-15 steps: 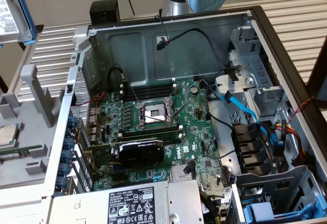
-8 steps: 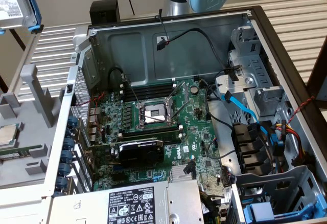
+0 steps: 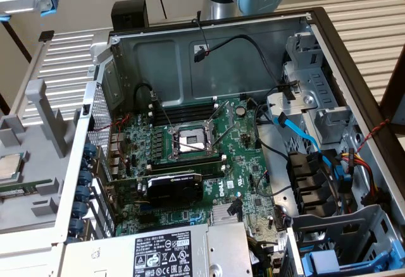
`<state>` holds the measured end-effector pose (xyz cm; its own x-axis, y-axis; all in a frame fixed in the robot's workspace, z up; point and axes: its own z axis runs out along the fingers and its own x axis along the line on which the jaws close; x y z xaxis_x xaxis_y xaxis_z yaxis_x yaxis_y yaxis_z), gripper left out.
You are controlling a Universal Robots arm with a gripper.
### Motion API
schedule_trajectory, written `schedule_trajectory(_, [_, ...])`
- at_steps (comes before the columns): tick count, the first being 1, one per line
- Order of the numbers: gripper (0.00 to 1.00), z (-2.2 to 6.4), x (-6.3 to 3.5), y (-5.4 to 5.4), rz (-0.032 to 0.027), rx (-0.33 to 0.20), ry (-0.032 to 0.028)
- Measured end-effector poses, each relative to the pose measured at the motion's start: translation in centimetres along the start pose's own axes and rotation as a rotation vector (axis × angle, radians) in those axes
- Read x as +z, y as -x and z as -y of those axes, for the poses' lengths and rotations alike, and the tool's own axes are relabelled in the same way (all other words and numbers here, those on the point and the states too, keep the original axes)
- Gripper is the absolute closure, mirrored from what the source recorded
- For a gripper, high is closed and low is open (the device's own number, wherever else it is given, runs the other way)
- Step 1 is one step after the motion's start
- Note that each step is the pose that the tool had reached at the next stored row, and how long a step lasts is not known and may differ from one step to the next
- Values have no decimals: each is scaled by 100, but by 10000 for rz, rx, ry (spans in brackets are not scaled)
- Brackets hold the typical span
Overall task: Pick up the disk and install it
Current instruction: 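Pick up the disk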
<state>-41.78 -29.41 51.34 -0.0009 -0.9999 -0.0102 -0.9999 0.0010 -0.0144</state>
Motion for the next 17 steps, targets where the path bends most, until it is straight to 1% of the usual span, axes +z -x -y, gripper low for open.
schedule_trajectory(2, [63,83,-50,-27,0,0,17])
schedule_trajectory(5, [63,208,-96,-65,0,1,40])
schedule_trajectory(14, [63,585,-190,-177,0,1,116])
schedule_trajectory(17, [63,698,-215,-234,-1,2,135])
